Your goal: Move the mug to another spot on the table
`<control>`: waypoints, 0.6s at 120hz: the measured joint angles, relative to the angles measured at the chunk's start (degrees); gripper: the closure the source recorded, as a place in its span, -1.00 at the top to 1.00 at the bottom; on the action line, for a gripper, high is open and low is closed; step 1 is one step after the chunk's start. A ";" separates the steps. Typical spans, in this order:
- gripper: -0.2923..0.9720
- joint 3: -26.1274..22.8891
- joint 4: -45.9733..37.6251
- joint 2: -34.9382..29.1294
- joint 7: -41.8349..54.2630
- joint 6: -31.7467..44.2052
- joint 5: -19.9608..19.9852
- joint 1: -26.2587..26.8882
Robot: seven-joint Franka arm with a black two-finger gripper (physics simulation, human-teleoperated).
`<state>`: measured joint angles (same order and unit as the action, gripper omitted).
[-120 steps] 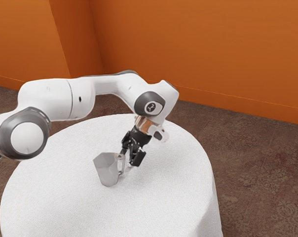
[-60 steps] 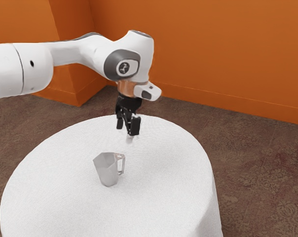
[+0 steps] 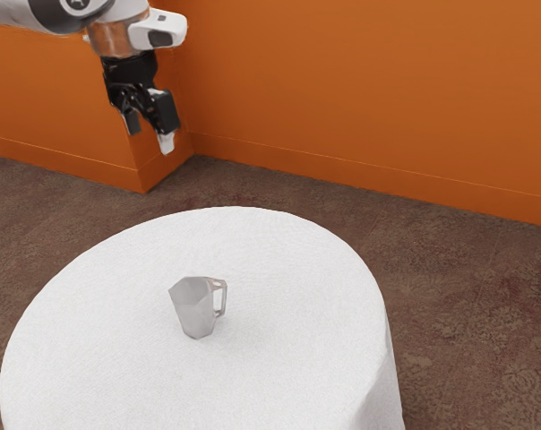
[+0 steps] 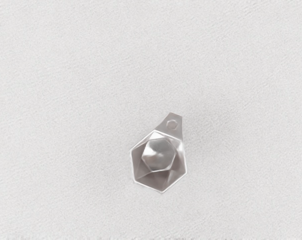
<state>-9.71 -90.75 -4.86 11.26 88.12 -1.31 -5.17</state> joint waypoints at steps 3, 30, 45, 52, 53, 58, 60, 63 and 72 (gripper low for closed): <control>0.54 0.15 0.20 -0.08 -0.44 -0.56 0.21 -0.03; 0.54 0.62 2.76 0.47 -3.71 -4.23 0.32 0.70; 0.54 0.65 3.30 2.98 -5.09 -5.01 0.00 0.06; 0.54 0.56 3.34 3.09 -5.69 -5.25 -0.08 -0.36; 0.54 0.55 3.35 3.11 -5.77 -5.27 -0.09 -0.41; 0.54 0.55 3.36 3.18 -6.13 -5.40 -0.12 -0.56; 0.54 0.58 3.36 3.22 -6.26 -5.44 -0.11 -0.58; 0.54 0.61 3.36 3.28 -6.45 -5.50 -0.10 -0.60; 0.54 0.64 3.36 3.36 -6.97 -5.63 -0.06 -0.62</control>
<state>-9.07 -87.39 -1.49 4.29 82.49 -1.36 -5.79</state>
